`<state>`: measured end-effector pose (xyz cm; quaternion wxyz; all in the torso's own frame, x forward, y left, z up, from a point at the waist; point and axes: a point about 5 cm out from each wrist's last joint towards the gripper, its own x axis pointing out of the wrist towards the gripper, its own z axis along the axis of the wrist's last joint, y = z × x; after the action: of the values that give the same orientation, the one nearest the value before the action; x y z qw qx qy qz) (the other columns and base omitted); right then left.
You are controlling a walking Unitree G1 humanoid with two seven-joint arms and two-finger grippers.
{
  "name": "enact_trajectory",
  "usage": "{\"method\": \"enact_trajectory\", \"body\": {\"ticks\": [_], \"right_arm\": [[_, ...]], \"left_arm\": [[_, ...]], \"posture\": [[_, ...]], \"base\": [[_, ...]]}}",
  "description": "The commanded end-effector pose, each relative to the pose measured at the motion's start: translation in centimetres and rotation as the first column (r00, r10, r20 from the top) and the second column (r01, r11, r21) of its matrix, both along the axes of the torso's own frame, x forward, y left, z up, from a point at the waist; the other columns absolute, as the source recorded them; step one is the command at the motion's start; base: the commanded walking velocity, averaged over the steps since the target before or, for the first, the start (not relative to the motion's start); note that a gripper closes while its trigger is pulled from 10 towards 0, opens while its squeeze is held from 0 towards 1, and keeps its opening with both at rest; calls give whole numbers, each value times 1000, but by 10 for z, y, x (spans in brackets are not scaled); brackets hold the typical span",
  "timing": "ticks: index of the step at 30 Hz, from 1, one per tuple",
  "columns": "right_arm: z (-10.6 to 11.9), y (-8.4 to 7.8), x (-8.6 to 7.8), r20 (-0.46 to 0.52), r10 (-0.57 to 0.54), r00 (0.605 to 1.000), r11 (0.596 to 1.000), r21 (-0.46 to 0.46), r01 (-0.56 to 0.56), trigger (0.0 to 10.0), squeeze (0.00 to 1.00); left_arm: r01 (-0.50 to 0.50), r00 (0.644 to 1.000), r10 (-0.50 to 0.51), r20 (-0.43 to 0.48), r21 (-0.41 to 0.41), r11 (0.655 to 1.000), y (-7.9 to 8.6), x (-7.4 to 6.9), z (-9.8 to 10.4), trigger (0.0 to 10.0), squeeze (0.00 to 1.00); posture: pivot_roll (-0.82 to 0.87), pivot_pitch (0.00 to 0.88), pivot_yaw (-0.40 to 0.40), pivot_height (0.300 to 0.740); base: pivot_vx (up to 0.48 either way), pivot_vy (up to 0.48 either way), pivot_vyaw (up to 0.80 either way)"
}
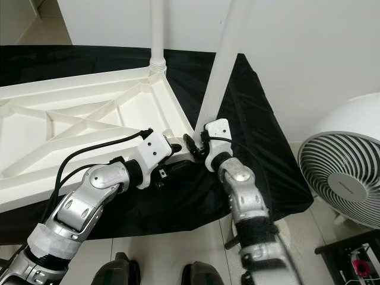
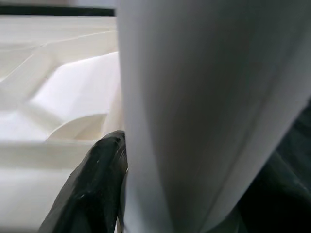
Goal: Building children table
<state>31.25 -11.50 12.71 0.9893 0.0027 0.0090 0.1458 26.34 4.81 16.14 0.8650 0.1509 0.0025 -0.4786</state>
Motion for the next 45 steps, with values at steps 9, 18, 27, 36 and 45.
{"method": "enact_trajectory", "body": {"ticks": [9, 18, 27, 36, 45], "right_arm": [[-3, 4, -11, -72, -186, 980, 982, 26, 188, 10000, 0], [6, 2, -11, -43, -150, 988, 988, 27, 151, 10000, 1000], [11, -9, -8, -30, -62, 998, 998, -10, 62, 10000, 1000], [13, -19, 0, -38, 223, 974, 968, -109, -226, 10000, 0], [14, -21, 7, -24, 335, 942, 926, -174, -334, 10000, 0]], "left_arm": [[15, 1000, -15, -17, 2, 1000, -2, -3, -2, 10000, 0], [18, 1000, -18, -20, 6, 1000, -2, -4, -3, 10000, 0], [17, 1000, -16, -19, 5, 1000, -2, -4, -3, 10000, 0], [19, 1000, -19, -19, 12, 1000, 0, -5, -4, 10000, 0], [17, 1000, -16, -17, 19, 1000, 2, -5, -4, 10000, 0]], "posture": [[-8, 46, -47, 740], [-10, 41, -54, 740], [-11, 33, -62, 740], [-12, 21, -55, 740], [-2, 12, -55, 740]], "base": [[0, 0, 0], [0, 0, 0], [0, 0, 0], [0, 0, 0], [0, 0, 0]]}}
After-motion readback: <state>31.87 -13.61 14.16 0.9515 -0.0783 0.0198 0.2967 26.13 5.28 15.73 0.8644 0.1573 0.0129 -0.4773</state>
